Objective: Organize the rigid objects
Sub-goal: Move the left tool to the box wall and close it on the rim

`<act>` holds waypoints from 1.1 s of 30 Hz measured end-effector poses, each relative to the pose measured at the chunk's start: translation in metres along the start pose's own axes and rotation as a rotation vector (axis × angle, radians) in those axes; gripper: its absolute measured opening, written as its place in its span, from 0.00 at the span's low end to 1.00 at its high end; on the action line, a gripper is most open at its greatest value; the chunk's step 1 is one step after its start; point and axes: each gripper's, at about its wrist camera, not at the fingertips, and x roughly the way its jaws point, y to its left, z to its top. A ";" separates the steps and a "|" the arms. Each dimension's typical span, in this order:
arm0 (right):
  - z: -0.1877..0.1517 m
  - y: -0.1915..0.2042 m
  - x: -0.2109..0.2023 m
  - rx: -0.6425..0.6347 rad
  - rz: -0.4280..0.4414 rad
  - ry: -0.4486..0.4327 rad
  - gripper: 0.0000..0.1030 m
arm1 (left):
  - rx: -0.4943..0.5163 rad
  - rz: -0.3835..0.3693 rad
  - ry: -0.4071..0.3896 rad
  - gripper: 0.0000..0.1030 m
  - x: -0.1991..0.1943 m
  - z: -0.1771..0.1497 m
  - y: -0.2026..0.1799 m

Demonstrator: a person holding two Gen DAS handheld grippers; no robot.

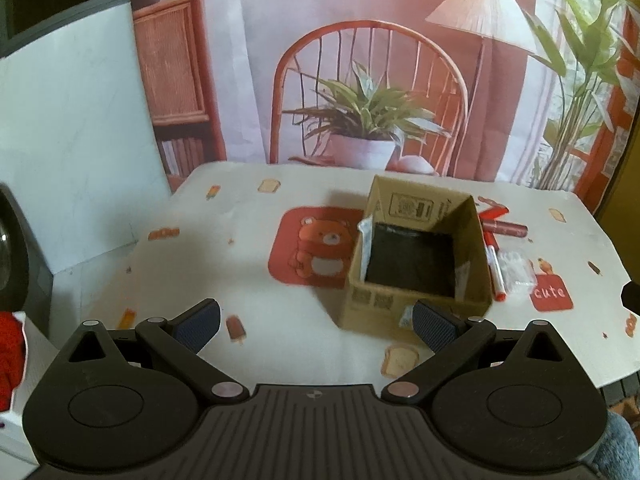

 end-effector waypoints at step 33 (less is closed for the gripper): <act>0.007 -0.026 0.152 0.112 0.012 0.143 1.00 | 0.069 -0.154 0.194 0.85 0.198 0.045 -0.019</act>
